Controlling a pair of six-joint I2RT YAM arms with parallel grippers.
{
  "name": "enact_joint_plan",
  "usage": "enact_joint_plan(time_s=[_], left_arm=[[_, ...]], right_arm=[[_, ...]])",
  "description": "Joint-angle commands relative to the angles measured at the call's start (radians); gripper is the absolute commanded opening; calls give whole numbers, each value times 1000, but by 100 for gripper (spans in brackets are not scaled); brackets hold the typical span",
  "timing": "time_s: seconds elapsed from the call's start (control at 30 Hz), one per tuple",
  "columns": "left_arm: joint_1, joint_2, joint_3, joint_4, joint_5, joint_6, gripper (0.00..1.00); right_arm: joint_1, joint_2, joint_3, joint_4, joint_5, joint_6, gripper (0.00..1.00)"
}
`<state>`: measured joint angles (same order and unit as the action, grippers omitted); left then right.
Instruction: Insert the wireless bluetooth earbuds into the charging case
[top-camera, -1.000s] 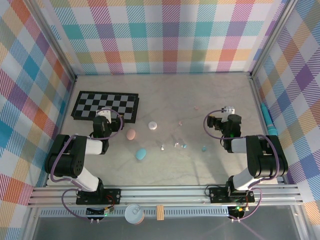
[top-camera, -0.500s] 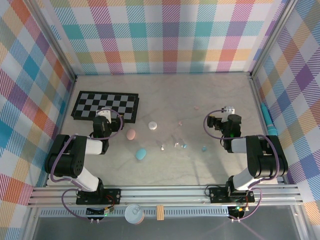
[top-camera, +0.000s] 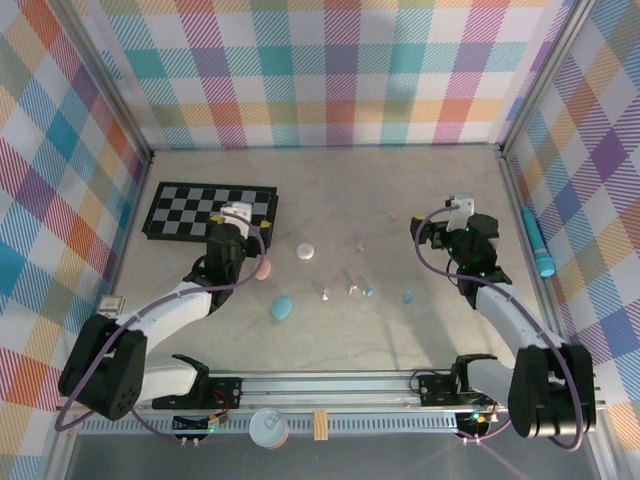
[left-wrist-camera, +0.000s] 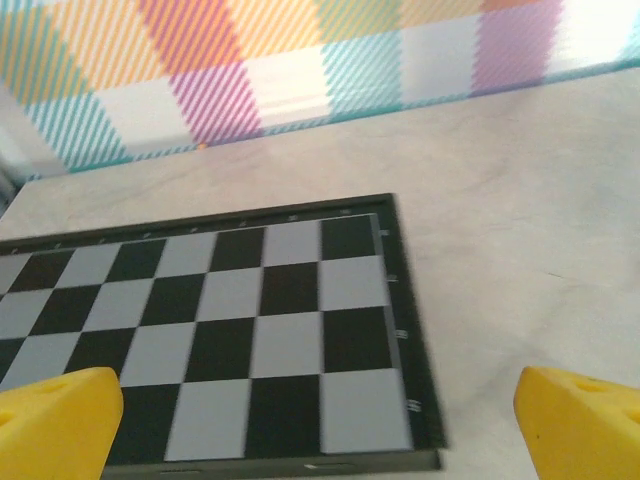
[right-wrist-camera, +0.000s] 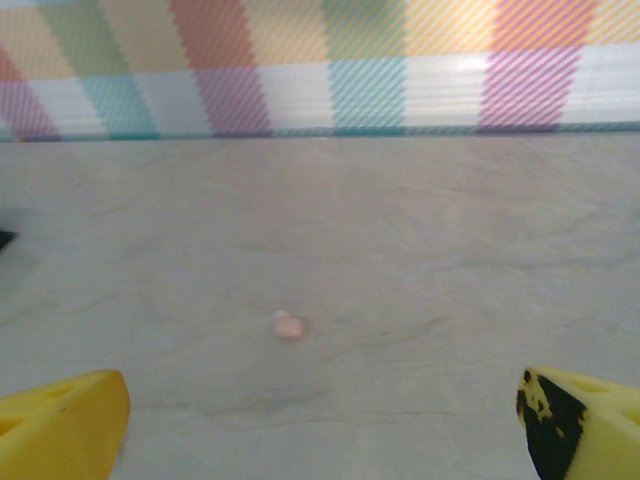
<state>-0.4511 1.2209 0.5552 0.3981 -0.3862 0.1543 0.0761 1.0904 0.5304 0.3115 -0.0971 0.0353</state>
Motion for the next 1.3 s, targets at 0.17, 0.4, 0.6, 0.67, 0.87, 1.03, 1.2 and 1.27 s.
enact_joint_plan(time_s=[0.17, 0.4, 0.6, 0.67, 0.87, 1.03, 1.2, 1.27], left_arm=[[-213, -106, 145, -575, -33, -120, 100], [-296, -119, 257, -1009, 64, -361, 100], [-385, -26, 281, -1123, 111, -462, 100], [-390, 11, 275, -1126, 135, -460, 100], [-388, 117, 275, -1097, 166, -416, 96], [-385, 196, 289, -1064, 220, -383, 85], [-383, 249, 290, -1081, 264, -375, 75], [-381, 258, 290, -1092, 265, -378, 74]], right_arm=[[85, -128, 46, -262, -232, 177, 99], [149, -189, 31, -375, -276, 256, 99], [162, -154, 5, -382, -328, 296, 99], [163, -141, 1, -379, -338, 303, 99], [163, -136, 4, -381, -340, 319, 99], [164, -145, -6, -385, -336, 346, 99], [165, -165, -18, -403, -308, 356, 99], [165, -171, -20, -406, -305, 356, 99]])
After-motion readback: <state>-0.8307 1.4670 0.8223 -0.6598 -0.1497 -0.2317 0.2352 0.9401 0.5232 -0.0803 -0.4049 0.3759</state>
